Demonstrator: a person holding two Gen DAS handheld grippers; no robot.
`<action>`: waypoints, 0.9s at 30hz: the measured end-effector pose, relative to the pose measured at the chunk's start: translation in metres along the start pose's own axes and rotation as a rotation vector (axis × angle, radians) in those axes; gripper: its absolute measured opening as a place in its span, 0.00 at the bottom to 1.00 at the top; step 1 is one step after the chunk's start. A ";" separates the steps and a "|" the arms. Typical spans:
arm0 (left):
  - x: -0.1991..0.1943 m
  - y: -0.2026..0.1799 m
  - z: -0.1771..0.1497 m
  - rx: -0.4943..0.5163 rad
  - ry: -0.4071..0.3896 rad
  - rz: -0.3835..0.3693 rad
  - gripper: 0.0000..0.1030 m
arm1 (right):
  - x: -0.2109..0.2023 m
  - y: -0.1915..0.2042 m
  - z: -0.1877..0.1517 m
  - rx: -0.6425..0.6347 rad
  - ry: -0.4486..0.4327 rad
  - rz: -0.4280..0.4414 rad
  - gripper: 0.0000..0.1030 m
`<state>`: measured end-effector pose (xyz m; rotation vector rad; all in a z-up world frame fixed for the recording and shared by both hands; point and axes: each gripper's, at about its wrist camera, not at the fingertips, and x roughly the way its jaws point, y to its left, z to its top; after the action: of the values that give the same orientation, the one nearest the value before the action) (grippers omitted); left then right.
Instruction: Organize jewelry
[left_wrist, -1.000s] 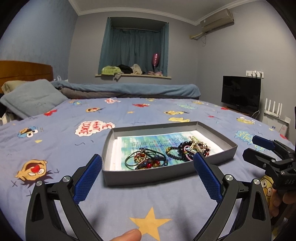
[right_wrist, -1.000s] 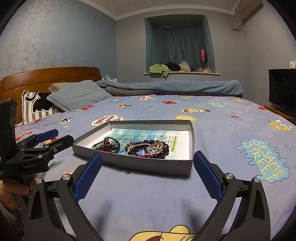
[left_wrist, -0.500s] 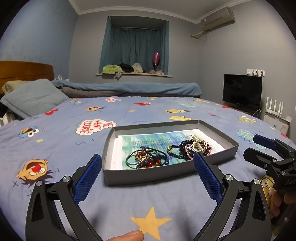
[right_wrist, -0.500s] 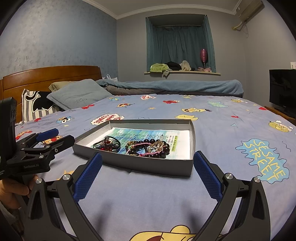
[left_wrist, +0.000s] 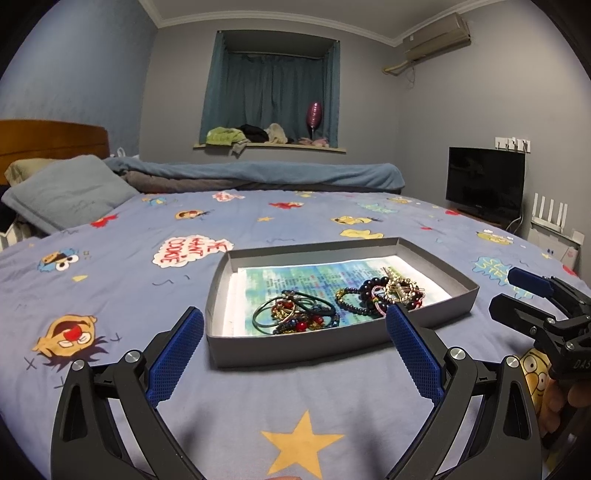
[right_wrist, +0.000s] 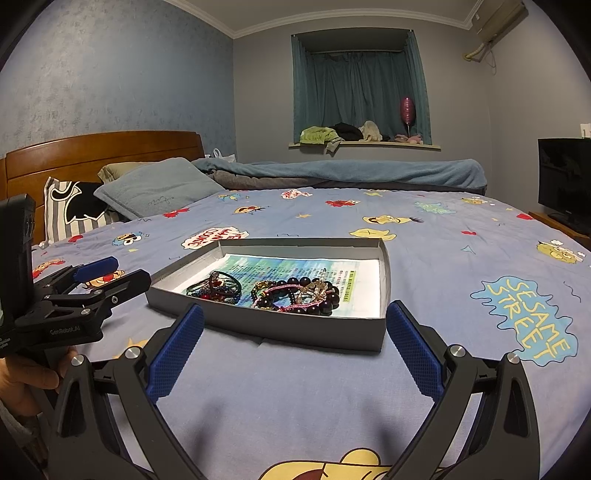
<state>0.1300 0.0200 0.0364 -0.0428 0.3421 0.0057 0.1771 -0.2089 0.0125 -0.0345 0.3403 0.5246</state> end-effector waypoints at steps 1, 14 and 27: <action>0.000 0.000 0.000 -0.001 0.000 0.000 0.95 | 0.000 0.000 0.000 0.000 0.000 0.000 0.95; 0.000 0.000 0.000 -0.001 0.000 0.000 0.95 | 0.000 0.000 0.000 0.000 -0.001 0.000 0.95; -0.001 -0.004 -0.001 0.019 -0.007 -0.004 0.95 | 0.001 0.000 0.001 0.004 0.002 0.003 0.95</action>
<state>0.1292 0.0159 0.0360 -0.0245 0.3355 -0.0010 0.1783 -0.2084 0.0129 -0.0304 0.3433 0.5269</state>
